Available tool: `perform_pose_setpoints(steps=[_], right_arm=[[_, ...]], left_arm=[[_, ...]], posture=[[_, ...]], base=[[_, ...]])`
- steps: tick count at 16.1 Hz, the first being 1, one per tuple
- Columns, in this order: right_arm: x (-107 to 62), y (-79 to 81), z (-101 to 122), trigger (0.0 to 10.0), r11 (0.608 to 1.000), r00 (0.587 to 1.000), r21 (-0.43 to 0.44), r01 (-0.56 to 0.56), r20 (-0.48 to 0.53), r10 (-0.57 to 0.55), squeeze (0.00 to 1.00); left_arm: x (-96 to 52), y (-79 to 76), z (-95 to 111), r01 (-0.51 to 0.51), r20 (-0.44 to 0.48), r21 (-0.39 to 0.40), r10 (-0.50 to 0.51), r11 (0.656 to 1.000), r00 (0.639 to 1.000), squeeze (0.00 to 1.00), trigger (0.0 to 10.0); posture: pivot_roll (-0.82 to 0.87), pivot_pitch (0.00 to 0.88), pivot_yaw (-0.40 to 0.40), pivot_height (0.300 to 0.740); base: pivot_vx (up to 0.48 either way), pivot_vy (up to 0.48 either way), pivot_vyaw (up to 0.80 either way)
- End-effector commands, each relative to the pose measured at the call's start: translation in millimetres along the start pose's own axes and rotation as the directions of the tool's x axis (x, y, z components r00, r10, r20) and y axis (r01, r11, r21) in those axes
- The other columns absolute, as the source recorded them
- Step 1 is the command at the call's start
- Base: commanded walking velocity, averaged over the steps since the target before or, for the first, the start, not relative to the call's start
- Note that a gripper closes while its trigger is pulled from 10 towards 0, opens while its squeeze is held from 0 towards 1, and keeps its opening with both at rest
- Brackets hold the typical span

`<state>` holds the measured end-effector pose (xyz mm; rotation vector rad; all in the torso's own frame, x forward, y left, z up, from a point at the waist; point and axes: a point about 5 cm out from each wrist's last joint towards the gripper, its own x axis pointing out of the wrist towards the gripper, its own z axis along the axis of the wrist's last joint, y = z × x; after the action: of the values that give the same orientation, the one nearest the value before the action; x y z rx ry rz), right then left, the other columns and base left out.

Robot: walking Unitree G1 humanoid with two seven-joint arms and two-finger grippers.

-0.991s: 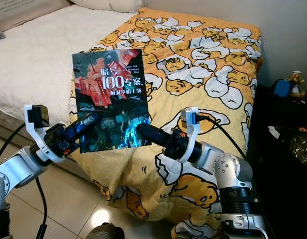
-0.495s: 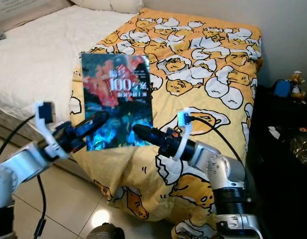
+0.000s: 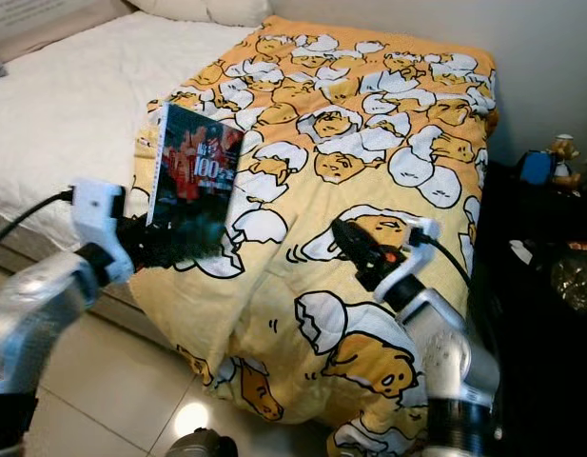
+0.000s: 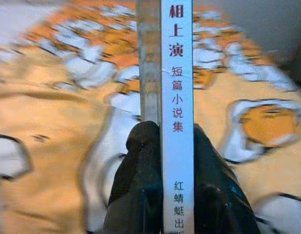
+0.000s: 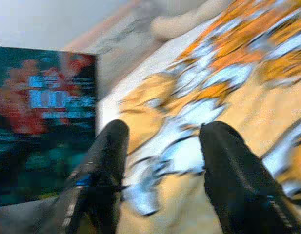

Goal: Clean up the room

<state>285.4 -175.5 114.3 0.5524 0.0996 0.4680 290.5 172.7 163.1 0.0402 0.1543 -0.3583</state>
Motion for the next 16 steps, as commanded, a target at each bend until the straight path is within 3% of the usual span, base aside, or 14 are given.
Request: perform_pose_setpoints(steps=[1, 2, 4, 6, 10, 16], right_arm=[[2.4, 4.5, 4.2, 10.0, 0.995, 0.999, -0.084, 0.048, 0.023, -0.047, 1.00], [3.2, 5.8, 3.5, 10.0, 0.990, 0.996, -0.116, 0.082, 0.030, -0.079, 1.00], [11.4, 6.4, -11.0, 10.0, 0.950, 0.965, -0.171, 0.262, 0.042, -0.258, 1.00], [13.9, 10.0, -17.1, 10.0, 0.931, 0.949, -0.186, 0.314, 0.037, -0.313, 0.00], [11.7, 6.5, -21.4, 10.0, 0.889, 0.925, -0.271, 0.370, 0.015, -0.381, 0.00], [2.3, 2.2, -24.1, 10.0, 0.862, 0.899, -0.279, 0.424, 0.014, -0.438, 0.00]], left_arm=[[0.5, -1.2, 8.0, -0.064, 0.056, 0.077, 0.060, 0.995, 0.997, 0.00, 10.0], [1.1, -1.3, 7.9, -0.103, 0.064, 0.110, 0.097, 0.989, 0.993, 0.00, 10.0], [-0.2, -5.2, 2.2, -0.180, 0.075, 0.165, 0.170, 0.970, 0.983, 0.00, 10.0], [-1.1, -8.9, -3.4, -0.191, 0.066, 0.188, 0.181, 0.963, 0.981, 0.00, 10.0], [-3.2, -6.4, -14.5, -0.196, 0.041, 0.227, 0.192, 0.954, 0.981, 0.00, 10.0], [-9.5, -17.5, -31.8, -0.180, -0.025, 0.214, 0.190, 0.960, 0.982, 0.00, 10.0]], posture=[[-0.10, 0.000, 0.039, 0.740], [-0.10, 0.000, 0.039, 0.740], [-0.08, 0.000, 0.004, 0.740], [-0.06, 0.000, -0.018, 0.740], [-0.09, 0.000, -0.014, 0.740], [-0.10, 0.000, -0.001, 0.740]], base=[[0.000, 0.000, 0.00], [0.000, 0.000, 0.00], [0.000, 0.000, 0.00], [0.000, 0.000, 0.00], [0.000, 0.442, -0.63], [0.000, 0.480, -0.66]])
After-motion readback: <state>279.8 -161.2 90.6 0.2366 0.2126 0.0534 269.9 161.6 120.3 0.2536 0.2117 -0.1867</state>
